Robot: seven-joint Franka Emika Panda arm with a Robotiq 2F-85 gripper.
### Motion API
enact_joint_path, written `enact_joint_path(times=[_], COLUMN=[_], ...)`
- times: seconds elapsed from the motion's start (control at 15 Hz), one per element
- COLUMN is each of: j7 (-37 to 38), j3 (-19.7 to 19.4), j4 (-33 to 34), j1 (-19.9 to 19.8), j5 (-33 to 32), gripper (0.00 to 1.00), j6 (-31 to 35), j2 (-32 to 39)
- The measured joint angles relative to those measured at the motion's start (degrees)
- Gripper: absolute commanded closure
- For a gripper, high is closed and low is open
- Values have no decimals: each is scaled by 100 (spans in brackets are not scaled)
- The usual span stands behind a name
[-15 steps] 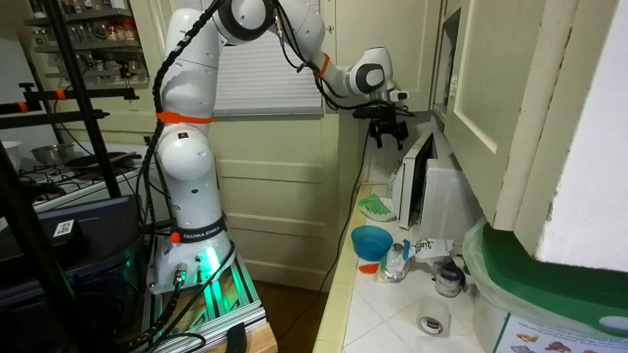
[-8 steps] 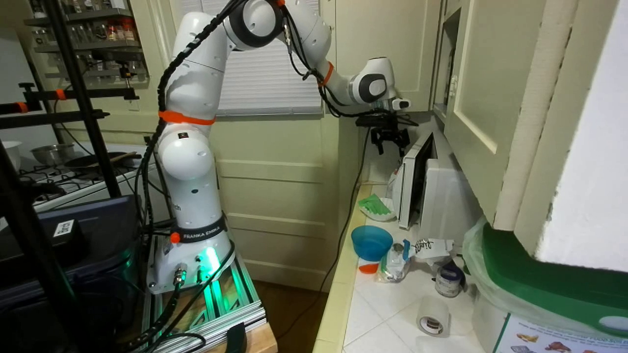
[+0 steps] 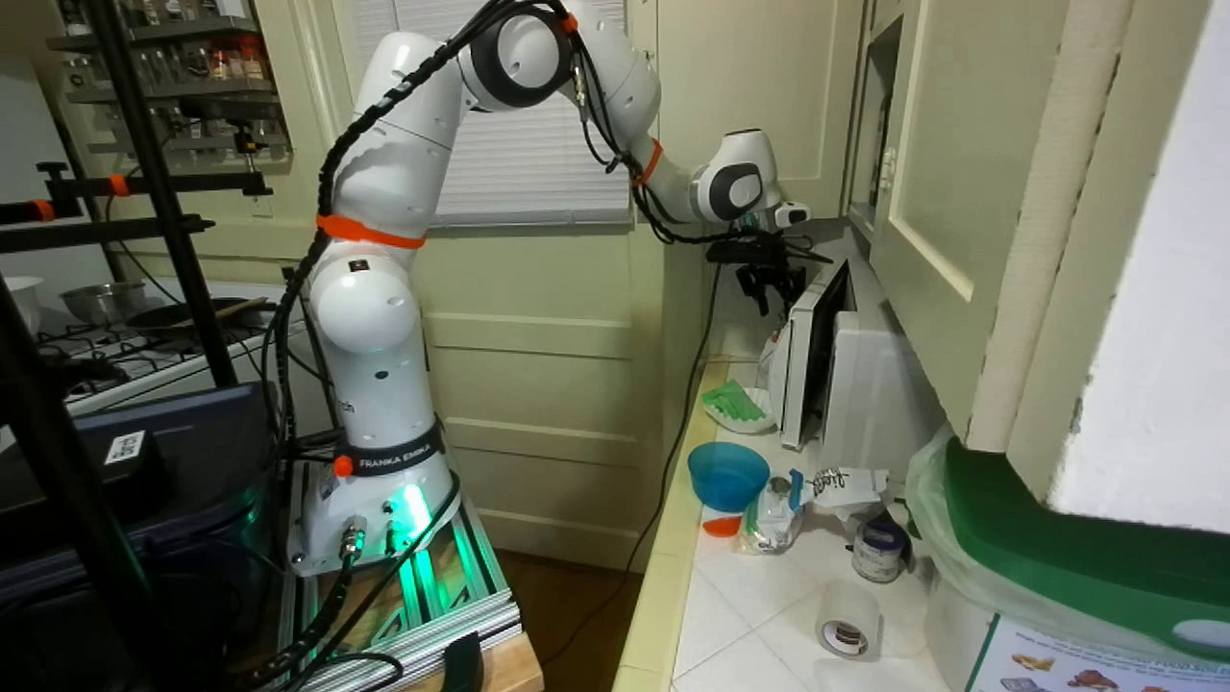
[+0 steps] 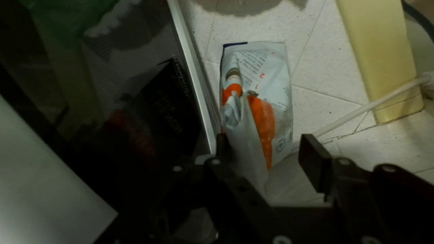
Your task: Move the white and blue packet to the right then put the white bowl inside the blue bowl.
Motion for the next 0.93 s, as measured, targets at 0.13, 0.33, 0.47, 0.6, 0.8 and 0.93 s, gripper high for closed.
enact_joint_path(times=[0.13,0.33,0.47,0.6,0.8,0.93], j7=[-35,-55,-59,23,129,184], j3=[0,10,14,9,9,34], j4=[60,99,121,144,187,205], j1=[-2,-11,-14,-13,-6,6], j5=[0,64,139,155,202,293], gripper=[89,100,100,99,99,99], j6=[0,-11,-32,-37,-38,-116], j2=[62,88,89,89,85,59])
